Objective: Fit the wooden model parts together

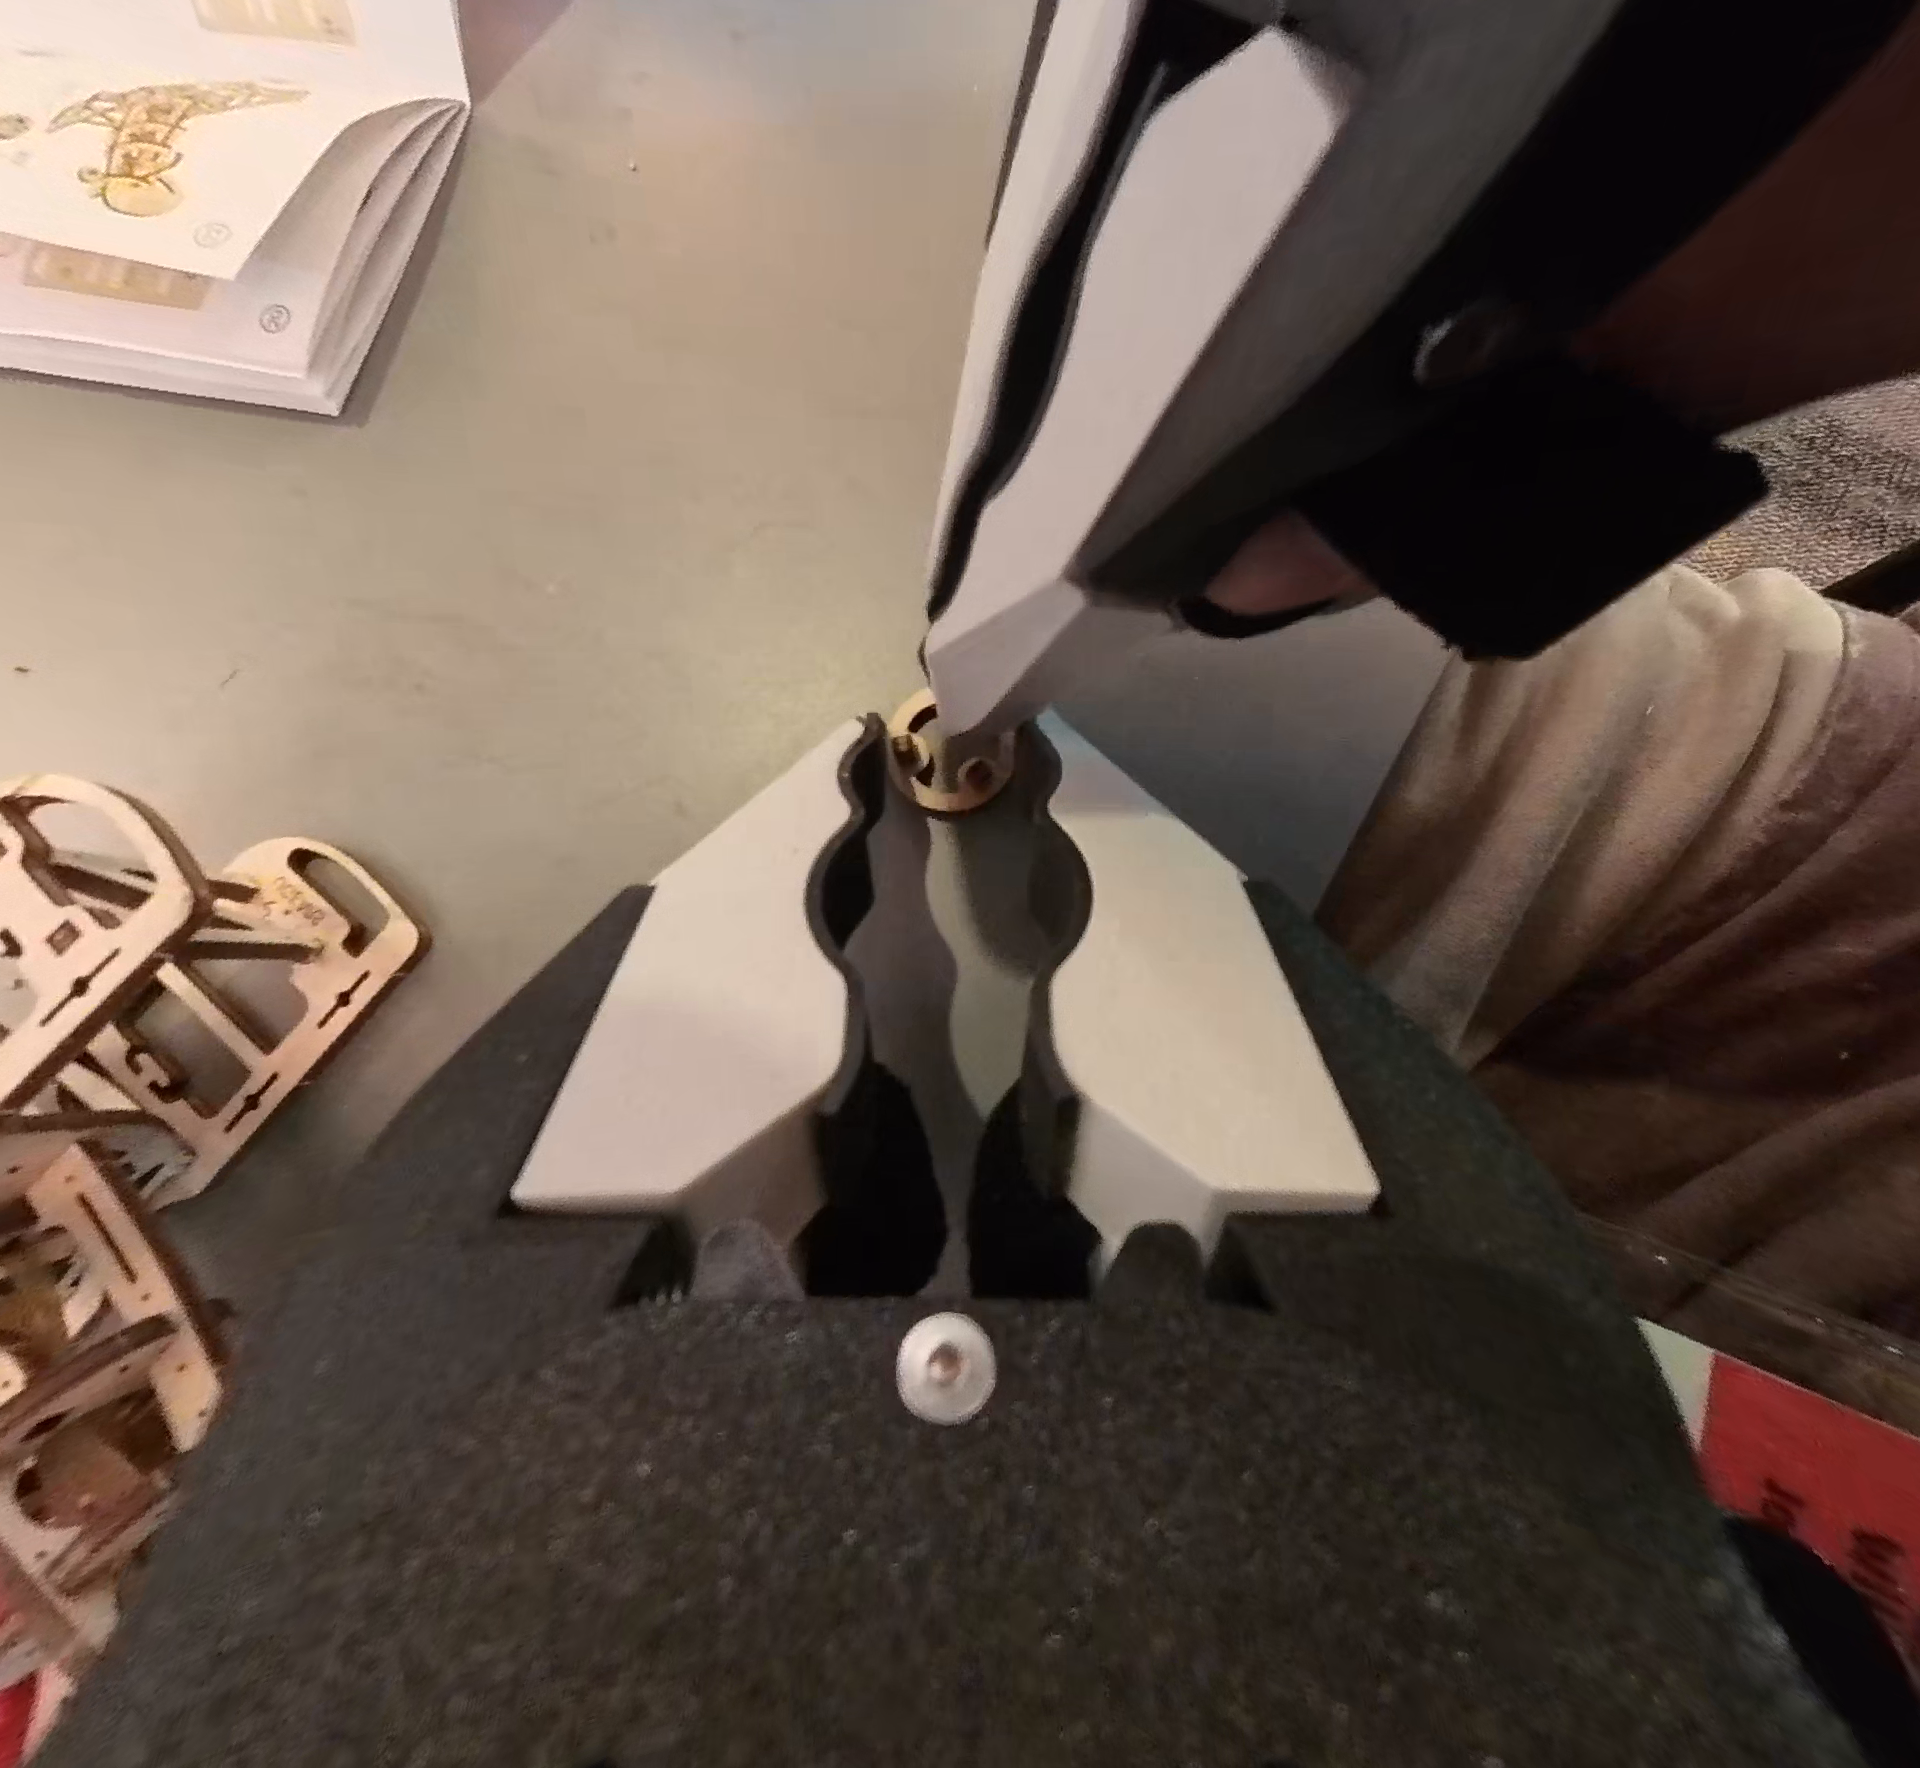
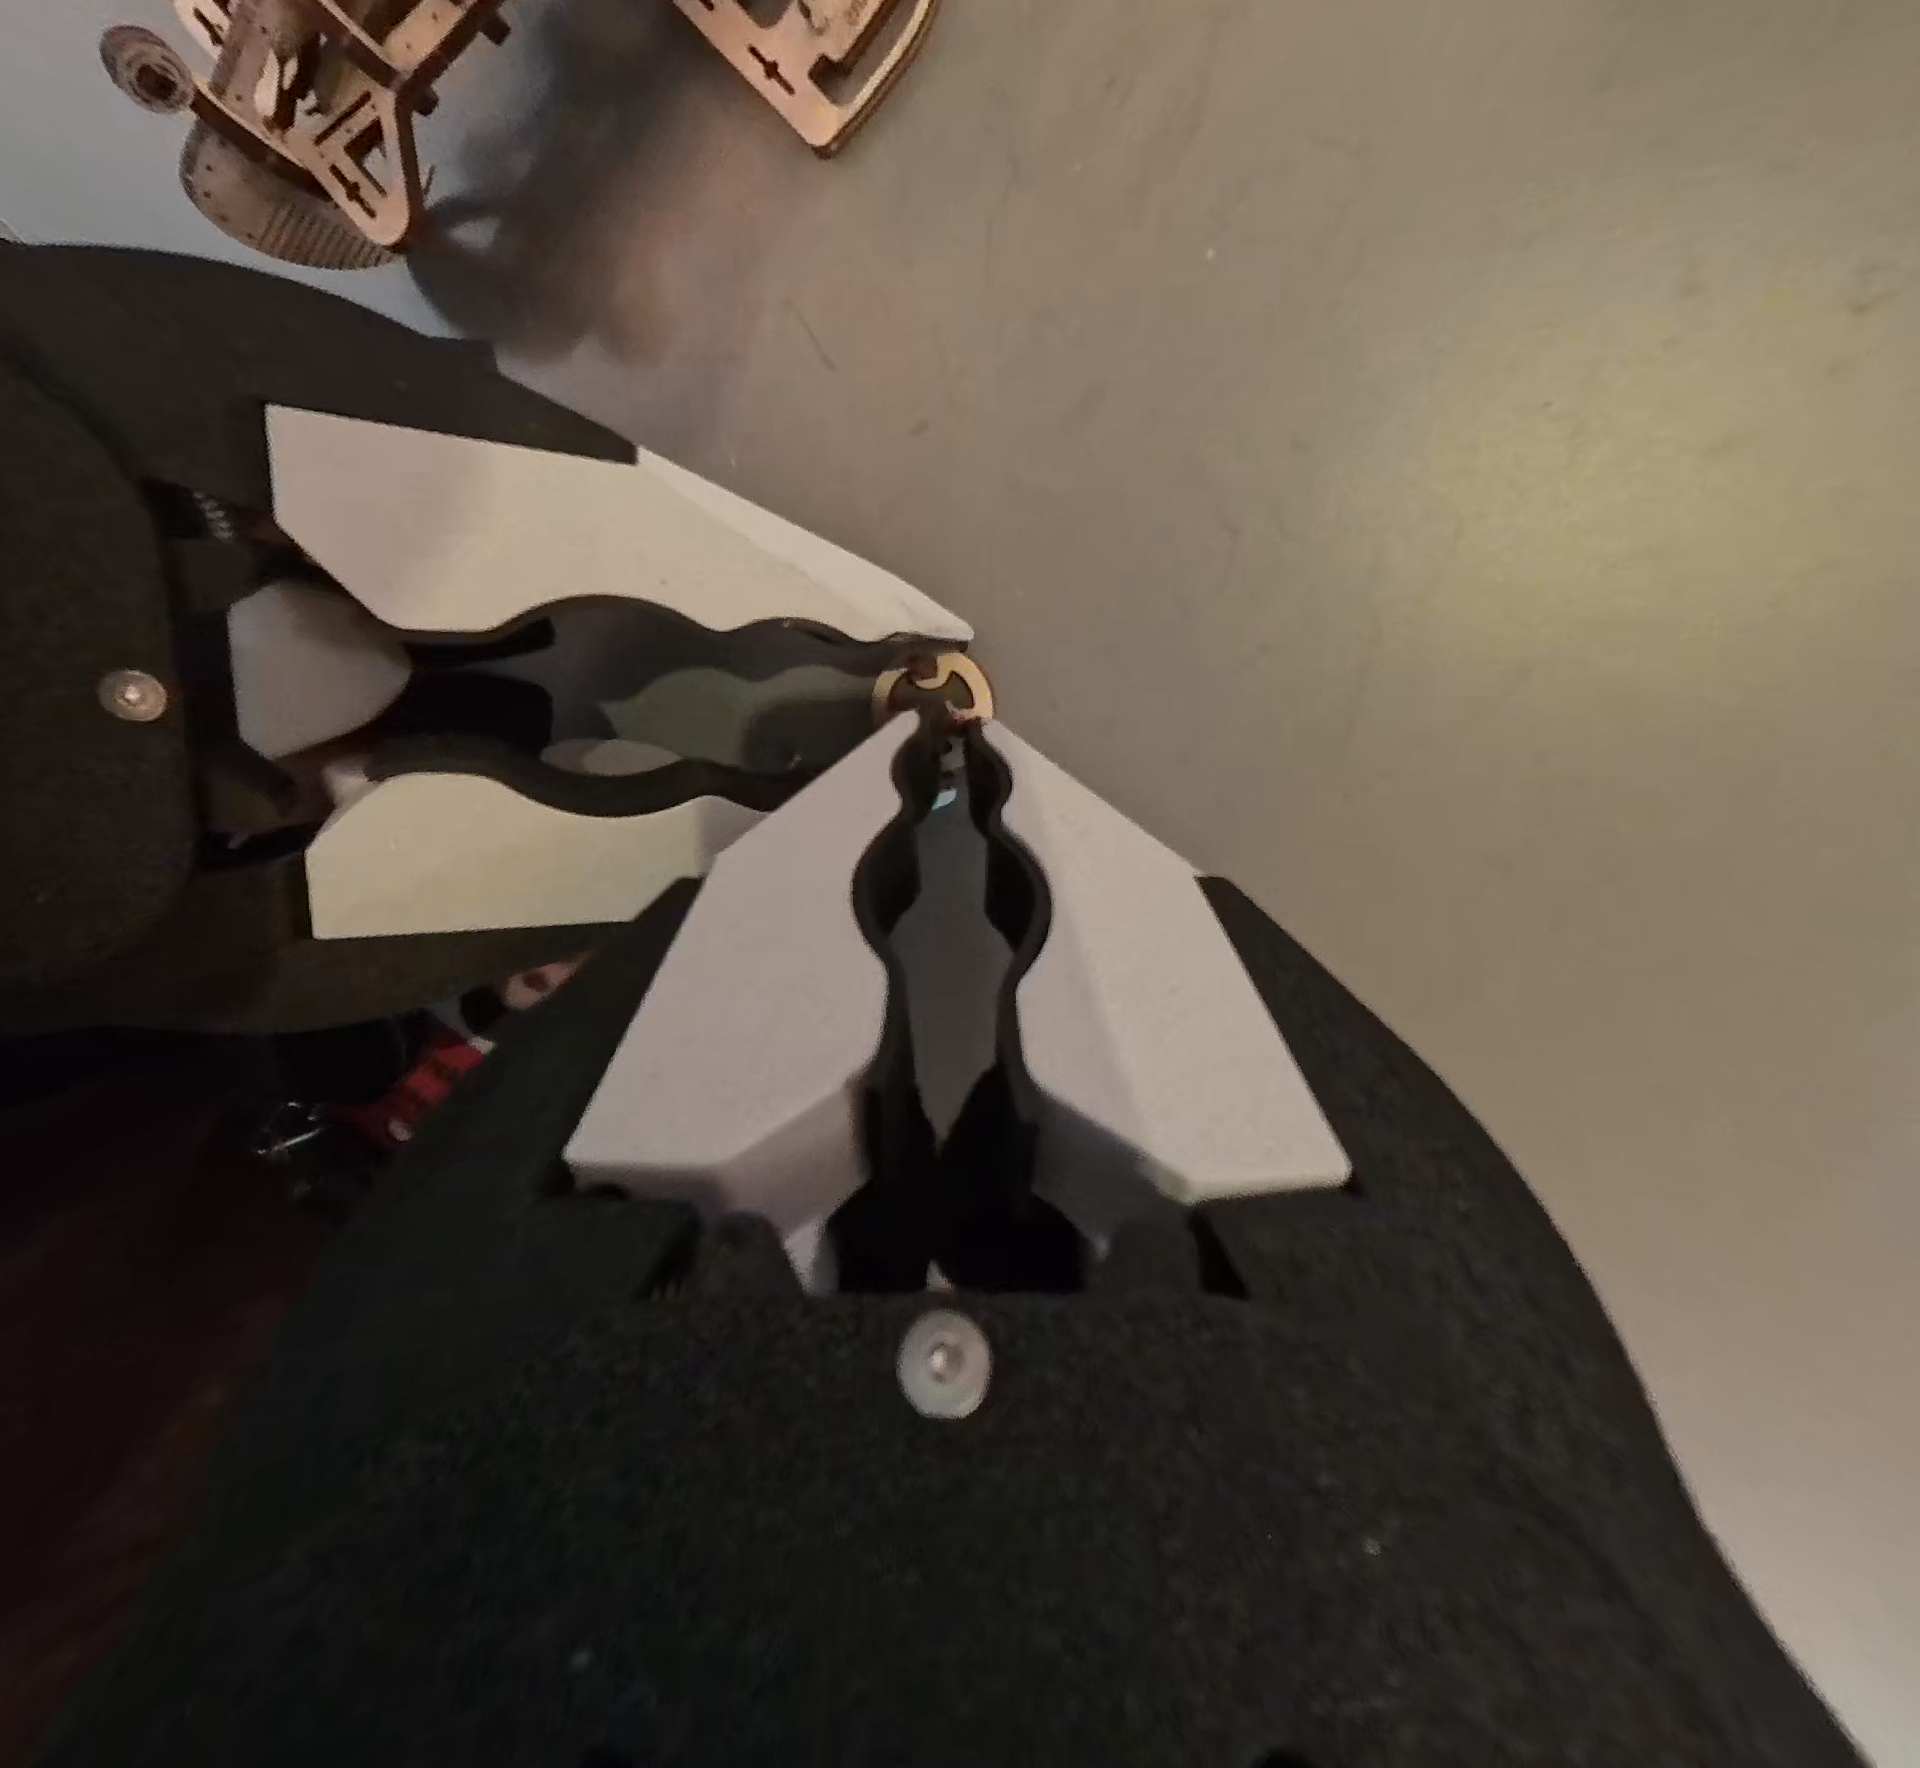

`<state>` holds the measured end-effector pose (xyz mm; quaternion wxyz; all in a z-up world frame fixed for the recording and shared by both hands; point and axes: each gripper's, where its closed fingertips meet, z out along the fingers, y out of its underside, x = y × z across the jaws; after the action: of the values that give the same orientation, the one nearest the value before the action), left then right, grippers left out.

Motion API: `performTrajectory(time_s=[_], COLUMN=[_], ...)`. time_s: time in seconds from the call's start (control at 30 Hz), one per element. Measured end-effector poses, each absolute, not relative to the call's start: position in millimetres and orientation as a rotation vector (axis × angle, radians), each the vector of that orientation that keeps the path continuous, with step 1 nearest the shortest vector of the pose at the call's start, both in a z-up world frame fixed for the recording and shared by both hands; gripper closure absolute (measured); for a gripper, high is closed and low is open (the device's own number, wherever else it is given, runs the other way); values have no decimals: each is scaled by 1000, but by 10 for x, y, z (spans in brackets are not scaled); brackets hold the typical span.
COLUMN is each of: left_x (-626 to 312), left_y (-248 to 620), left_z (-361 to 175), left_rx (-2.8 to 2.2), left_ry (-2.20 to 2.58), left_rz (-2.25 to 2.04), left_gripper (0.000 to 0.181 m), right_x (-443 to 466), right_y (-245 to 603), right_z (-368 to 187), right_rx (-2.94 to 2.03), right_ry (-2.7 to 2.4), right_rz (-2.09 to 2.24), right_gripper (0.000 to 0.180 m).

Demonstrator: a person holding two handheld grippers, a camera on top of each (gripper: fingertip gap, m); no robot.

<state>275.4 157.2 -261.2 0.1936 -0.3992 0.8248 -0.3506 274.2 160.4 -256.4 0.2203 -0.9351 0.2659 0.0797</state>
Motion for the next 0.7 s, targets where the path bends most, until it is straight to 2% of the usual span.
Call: performTrajectory(time_s=[0.03, 0.7], left_x=[2751, 2751], left_y=[1569, 1556], left_z=[-2612, -2612], left_rx=[-1118, -1116], left_ry=[2315, 2323], left_rz=[-984, -1000], left_gripper=[157, 158], right_x=[2739, 2728], right_y=[1598, 1555], right_z=[-2565, -2570], right_rx=[-2592, -2603], right_ry=[735, 773], right_rz=[219, 252], right_gripper=[177, 178])
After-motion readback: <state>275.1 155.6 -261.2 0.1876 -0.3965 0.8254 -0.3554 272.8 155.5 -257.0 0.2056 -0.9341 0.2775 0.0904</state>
